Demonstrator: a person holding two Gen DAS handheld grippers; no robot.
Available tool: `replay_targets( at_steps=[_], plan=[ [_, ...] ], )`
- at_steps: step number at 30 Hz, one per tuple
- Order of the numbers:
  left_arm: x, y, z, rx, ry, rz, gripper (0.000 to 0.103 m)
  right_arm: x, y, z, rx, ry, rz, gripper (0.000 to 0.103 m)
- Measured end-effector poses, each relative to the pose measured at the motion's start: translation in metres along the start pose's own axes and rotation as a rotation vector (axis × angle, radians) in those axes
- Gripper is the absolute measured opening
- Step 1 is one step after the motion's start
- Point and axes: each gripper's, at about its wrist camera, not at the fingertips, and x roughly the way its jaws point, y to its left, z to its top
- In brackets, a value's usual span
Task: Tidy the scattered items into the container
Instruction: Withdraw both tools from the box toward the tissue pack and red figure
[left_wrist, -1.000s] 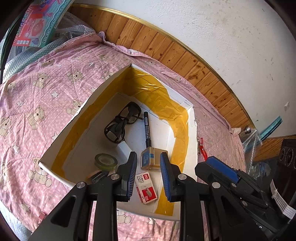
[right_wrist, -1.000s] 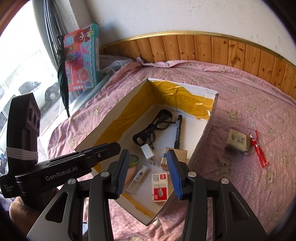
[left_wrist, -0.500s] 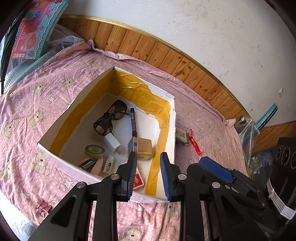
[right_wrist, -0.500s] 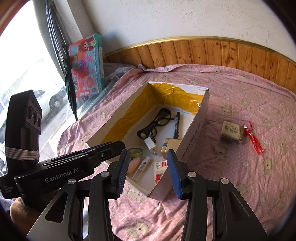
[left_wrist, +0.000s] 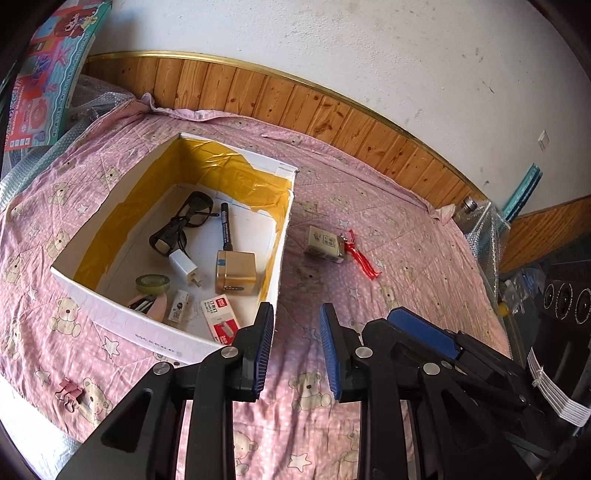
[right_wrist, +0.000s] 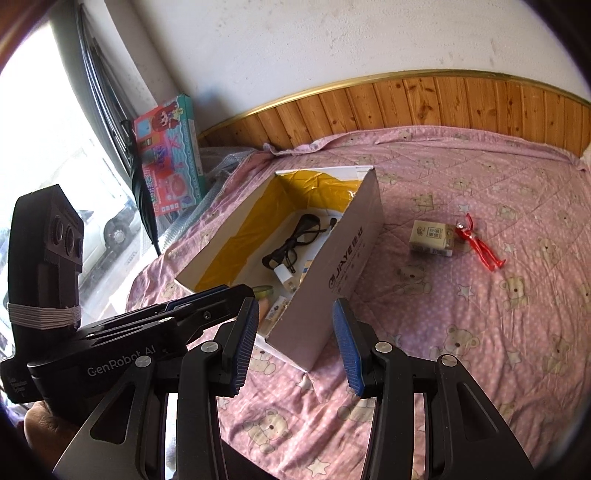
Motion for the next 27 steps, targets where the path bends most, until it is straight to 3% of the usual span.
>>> replay_targets(
  at_steps=[17,19,27],
  plan=[
    [0.043,-0.076,-0.013,0.138,0.084,-0.035,0.028,-0.036,-0.082,-0.021,0.164,-0.048,-0.040,0.046],
    [0.050,-0.084,-0.012,0.152,0.091,-0.034,0.033,-0.037,-0.092,-0.022,0.182,-0.050,-0.047,0.046],
    [0.086,-0.104,-0.004,0.181,0.136,-0.029,0.037,-0.034,-0.131,-0.018,0.237,-0.047,-0.077,0.046]
  ],
)
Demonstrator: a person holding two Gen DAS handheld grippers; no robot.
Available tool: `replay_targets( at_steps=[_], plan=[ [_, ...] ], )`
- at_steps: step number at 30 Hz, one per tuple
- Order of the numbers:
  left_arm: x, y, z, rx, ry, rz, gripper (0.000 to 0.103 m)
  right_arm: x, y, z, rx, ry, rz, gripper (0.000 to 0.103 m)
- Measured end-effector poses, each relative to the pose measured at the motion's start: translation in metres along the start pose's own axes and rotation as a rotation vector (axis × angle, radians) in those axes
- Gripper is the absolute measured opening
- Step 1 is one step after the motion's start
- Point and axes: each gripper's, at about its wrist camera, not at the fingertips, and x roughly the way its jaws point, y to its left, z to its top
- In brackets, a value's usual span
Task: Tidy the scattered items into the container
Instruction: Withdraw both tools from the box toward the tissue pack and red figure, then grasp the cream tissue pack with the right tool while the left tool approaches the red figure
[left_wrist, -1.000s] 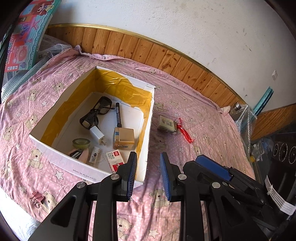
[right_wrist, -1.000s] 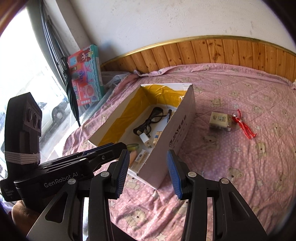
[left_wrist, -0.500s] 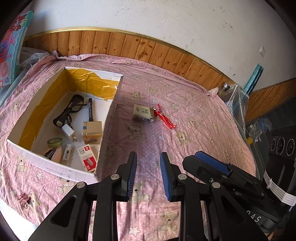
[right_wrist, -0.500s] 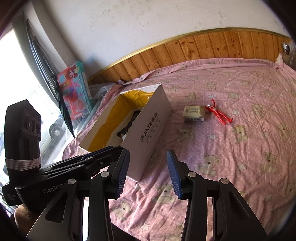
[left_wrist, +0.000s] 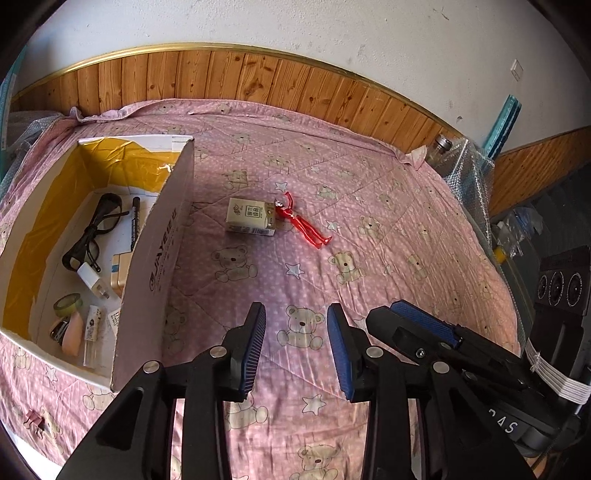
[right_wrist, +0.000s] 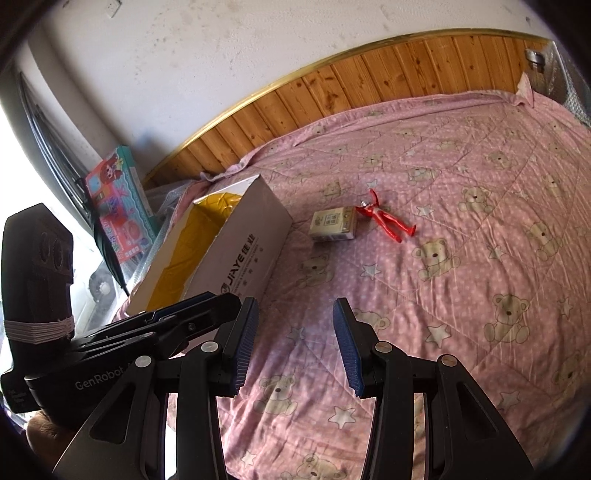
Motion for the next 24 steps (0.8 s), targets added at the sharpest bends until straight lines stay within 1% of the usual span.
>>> replay_targets(
  at_steps=[5,10,15,20,24],
  plan=[
    [0.023,-0.009,0.011,0.012,0.026,0.009,0.037,0.005,-0.020,0.011,0.009,0.004,-0.021,0.046],
    [0.045,-0.016,0.023,0.020,0.051,0.023,0.045,0.014,-0.038,0.024,0.008,0.016,-0.051,0.046],
    [0.067,-0.019,0.035,0.021,0.075,0.028,0.046,0.026,-0.054,0.035,0.011,0.037,-0.069,0.046],
    [0.092,-0.015,0.045,0.000,0.104,0.034,0.047,0.044,-0.066,0.047,-0.002,0.065,-0.080,0.046],
    [0.111,-0.005,0.057,-0.038,0.115,0.038,0.050,0.061,-0.072,0.059,-0.022,0.086,-0.087,0.046]
  ],
)
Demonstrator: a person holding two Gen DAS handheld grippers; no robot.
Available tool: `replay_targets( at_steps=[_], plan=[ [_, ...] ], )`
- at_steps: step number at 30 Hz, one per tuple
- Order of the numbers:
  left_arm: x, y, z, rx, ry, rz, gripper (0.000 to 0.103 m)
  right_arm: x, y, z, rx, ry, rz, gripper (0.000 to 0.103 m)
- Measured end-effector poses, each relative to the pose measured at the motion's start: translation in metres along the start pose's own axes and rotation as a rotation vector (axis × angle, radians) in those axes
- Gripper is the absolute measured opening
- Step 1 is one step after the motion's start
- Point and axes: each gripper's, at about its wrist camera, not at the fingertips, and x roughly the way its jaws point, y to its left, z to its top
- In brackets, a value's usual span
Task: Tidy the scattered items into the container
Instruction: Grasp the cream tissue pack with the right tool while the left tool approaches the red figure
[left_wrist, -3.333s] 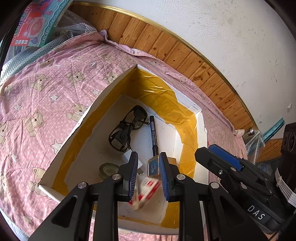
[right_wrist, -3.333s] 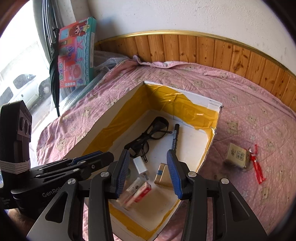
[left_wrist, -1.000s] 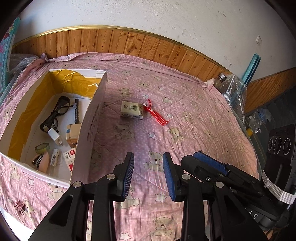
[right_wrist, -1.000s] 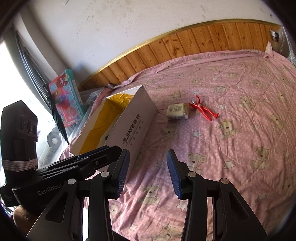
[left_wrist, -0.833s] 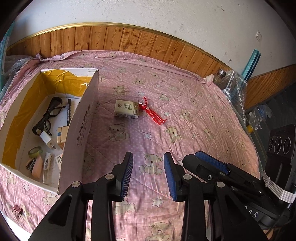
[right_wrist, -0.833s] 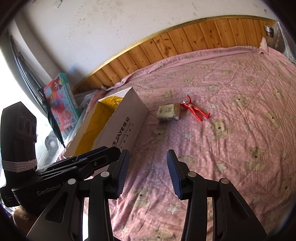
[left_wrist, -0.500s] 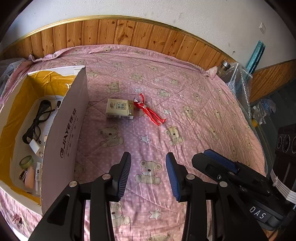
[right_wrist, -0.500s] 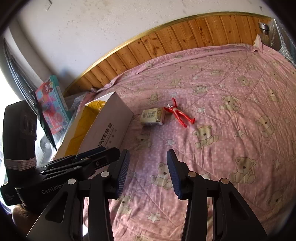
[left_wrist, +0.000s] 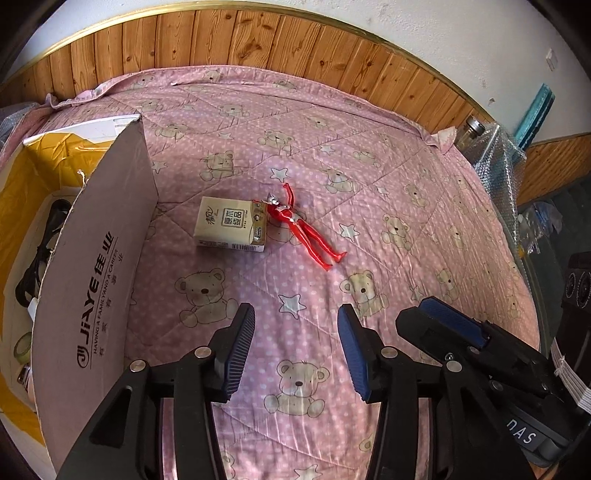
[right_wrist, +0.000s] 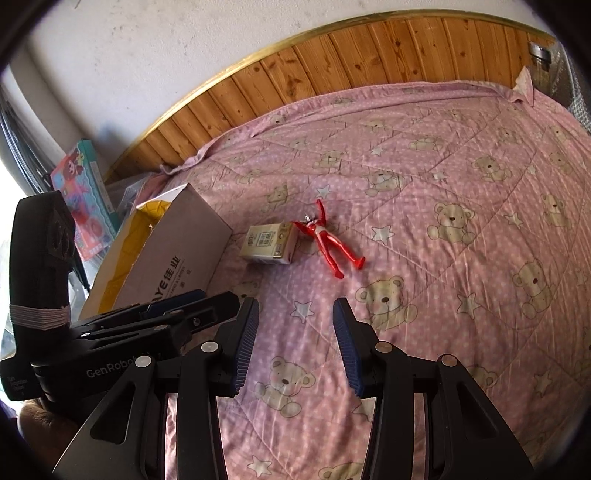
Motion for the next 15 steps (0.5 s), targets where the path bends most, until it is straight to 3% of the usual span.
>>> replay_targets(
  at_steps=[15],
  plan=[
    [0.077,0.042,0.046,-0.153,0.051,0.013,0.052,0.083,-0.023,0.044,-0.040,0.089,-0.016,0.046]
  ],
)
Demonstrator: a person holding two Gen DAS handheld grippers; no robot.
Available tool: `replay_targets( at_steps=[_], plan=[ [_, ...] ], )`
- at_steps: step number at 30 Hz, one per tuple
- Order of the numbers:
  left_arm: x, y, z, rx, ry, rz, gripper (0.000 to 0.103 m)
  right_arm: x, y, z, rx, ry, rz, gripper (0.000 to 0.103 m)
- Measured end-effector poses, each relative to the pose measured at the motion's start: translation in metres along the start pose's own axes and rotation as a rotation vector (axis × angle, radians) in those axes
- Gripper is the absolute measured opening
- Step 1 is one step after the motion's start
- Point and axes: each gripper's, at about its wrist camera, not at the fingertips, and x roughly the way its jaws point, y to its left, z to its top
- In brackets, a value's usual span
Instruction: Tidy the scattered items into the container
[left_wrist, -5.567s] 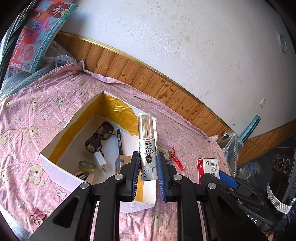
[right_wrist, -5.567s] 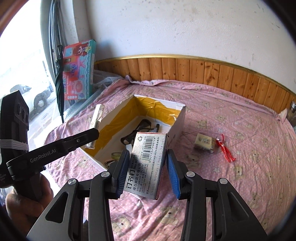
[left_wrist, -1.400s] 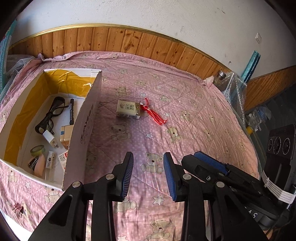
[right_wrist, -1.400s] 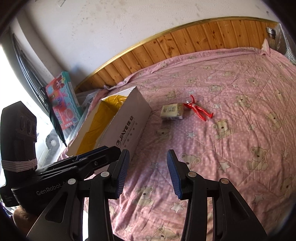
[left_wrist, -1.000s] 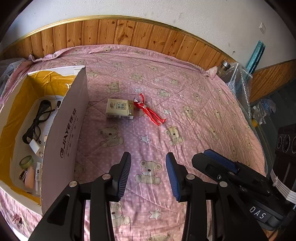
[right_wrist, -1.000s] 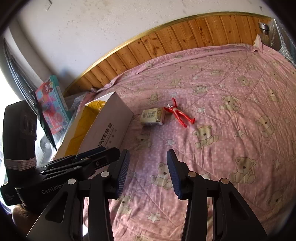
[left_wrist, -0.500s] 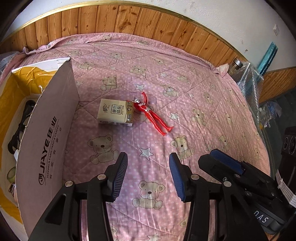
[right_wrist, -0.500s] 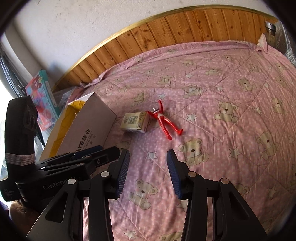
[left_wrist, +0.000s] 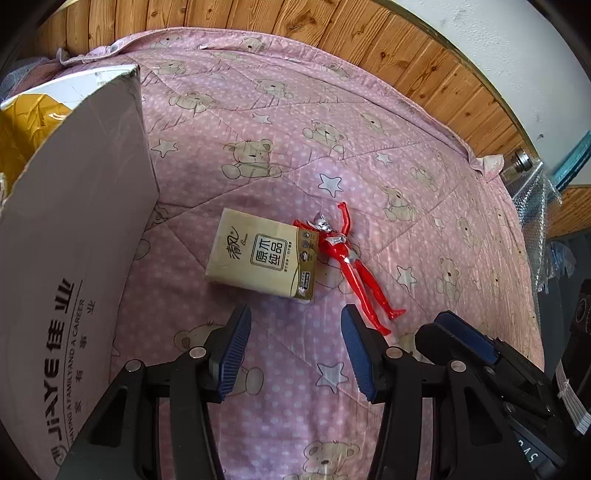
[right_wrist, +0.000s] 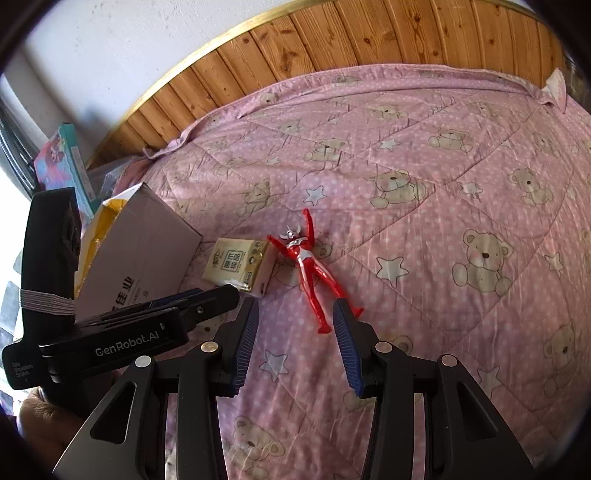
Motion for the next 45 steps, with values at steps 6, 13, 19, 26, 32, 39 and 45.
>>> replay_targets(
  at_steps=[6,13,19,26,32,39,45],
  plan=[
    [0.018,0.025,0.010,-0.086,-0.005,0.017,0.052,0.033,0.005,0.031,-0.048,0.024,0.049,0.046],
    [0.013,0.047,-0.003,-0.166,-0.028,0.037,0.053,0.100,0.041,0.058,-0.179,0.136,0.193,0.046],
    [-0.008,0.053,-0.029,-0.148,-0.055,0.053,0.053,0.103,0.049,0.053,-0.205,0.266,0.258,0.046],
    [-0.008,0.056,-0.050,-0.121,-0.018,0.032,0.053,0.090,0.078,0.032,-0.358,0.231,0.176,0.054],
    [-0.014,0.057,-0.054,-0.119,-0.007,-0.002,0.053,0.127,0.105,0.023,-0.499,0.214,0.013,0.066],
    [-0.017,0.053,-0.056,-0.098,0.006,-0.033,0.053,0.080,0.065,0.019,-0.304,0.218,0.058,0.024],
    [-0.015,0.039,-0.056,-0.069,0.016,-0.052,0.053,0.022,-0.006,-0.023,-0.076,0.235,0.116,0.025]
  ],
)
